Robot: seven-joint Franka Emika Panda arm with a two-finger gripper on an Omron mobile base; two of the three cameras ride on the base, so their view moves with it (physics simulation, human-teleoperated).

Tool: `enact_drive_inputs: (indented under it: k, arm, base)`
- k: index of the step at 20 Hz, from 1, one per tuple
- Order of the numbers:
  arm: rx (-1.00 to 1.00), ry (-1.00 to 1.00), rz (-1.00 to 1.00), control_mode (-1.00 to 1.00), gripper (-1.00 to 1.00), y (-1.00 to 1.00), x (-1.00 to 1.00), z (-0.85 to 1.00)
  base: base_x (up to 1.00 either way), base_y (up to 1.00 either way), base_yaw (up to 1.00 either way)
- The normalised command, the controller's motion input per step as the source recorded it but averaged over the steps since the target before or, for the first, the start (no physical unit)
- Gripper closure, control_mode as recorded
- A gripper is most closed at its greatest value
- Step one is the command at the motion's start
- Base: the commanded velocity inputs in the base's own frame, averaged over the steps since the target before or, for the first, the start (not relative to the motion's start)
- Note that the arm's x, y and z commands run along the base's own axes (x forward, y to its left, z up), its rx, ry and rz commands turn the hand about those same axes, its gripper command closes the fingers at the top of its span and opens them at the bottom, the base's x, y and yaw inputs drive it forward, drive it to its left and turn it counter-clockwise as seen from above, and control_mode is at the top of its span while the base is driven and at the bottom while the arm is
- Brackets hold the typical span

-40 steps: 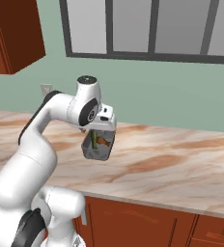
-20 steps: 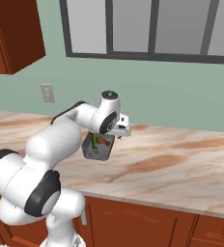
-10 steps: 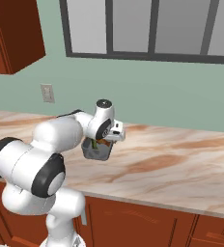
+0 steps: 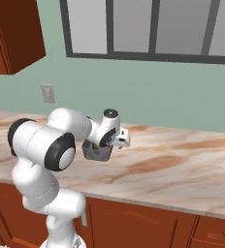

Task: Place the tupperware on the top shelf of the fridge. Make space for the tupperware among the existing items by rearranging them on the shelves if needed. Close the fridge door when finished.

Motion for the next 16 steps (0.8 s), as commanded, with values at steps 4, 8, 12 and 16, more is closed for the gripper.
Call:
enact_drive_inputs:
  k: [4,8,12,16]
  arm:
    - [0.0,0.0,0.0,-1.0,-1.0,-0.11,0.28,-0.33]
    - [0.0,0.0,0.0,-1.0,-1.0,0.0,0.32,-0.25]
    - [0.0,0.0,0.0,-1.0,1.0,0.05,0.2,-0.31]
    - [0.0,0.0,0.0,-1.0,1.0,0.09,0.01,-0.28]
  base:
    - [0.0,0.0,0.0]
    - [0.0,0.0,0.0]
    - [0.0,0.0,0.0]
    - [0.0,0.0,0.0]
